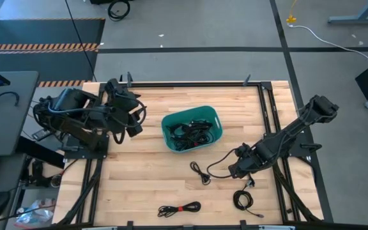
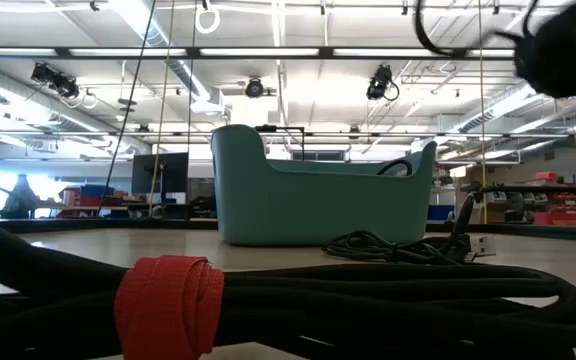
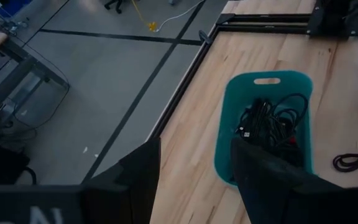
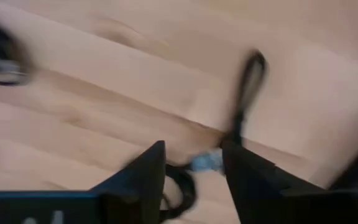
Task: Pick and place USB-C Cables
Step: Put the black charger cable into the green bin
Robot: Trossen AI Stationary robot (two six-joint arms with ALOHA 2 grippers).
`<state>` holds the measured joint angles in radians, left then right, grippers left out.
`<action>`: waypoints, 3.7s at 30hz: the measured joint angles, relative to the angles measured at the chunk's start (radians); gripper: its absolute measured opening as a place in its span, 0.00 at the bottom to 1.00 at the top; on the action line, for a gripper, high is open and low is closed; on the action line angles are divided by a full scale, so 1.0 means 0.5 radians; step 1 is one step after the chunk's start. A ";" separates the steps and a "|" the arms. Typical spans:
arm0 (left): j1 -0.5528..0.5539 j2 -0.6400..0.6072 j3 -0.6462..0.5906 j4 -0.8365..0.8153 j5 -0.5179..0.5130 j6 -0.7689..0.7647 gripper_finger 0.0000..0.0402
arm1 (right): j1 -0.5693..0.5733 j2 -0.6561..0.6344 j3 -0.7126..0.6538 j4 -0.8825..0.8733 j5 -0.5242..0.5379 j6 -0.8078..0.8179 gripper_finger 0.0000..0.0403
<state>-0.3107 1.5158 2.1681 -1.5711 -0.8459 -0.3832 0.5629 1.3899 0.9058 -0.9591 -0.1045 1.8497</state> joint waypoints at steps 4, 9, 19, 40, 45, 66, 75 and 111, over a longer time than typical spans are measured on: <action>0.000 0.000 0.000 0.000 0.000 0.023 0.50 | 0.001 0.000 -0.126 0.045 -0.146 0.052 0.47; 0.000 0.000 0.000 0.000 -0.020 0.026 0.50 | 0.000 0.000 -0.245 0.171 -0.151 0.054 0.49; 0.000 0.000 0.000 0.000 -0.038 0.027 0.50 | 0.001 0.000 -0.456 0.325 -0.147 0.055 0.48; 0.000 0.000 0.000 0.000 -0.038 0.026 0.50 | -0.002 -0.009 -0.725 0.658 -0.213 0.177 0.16; 0.000 0.000 0.000 0.000 -0.038 0.026 0.50 | -0.002 -0.011 -0.727 0.679 -0.225 0.161 0.04; 0.000 0.000 -0.001 0.000 -0.037 0.058 0.50 | -0.682 -0.130 0.537 0.809 0.359 -1.675 0.04; 0.000 0.001 -0.001 0.000 -0.037 0.060 0.50 | -1.218 -0.077 0.969 0.637 -0.002 -2.620 0.04; 0.000 0.001 -0.001 0.001 -0.036 0.056 0.50 | -1.621 1.636 2.273 -0.821 0.020 -4.610 0.04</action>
<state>-0.3107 1.5162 2.1677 -1.5708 -0.8639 -0.3553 -0.2476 2.2079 2.0422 -1.3693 -0.0946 -0.4555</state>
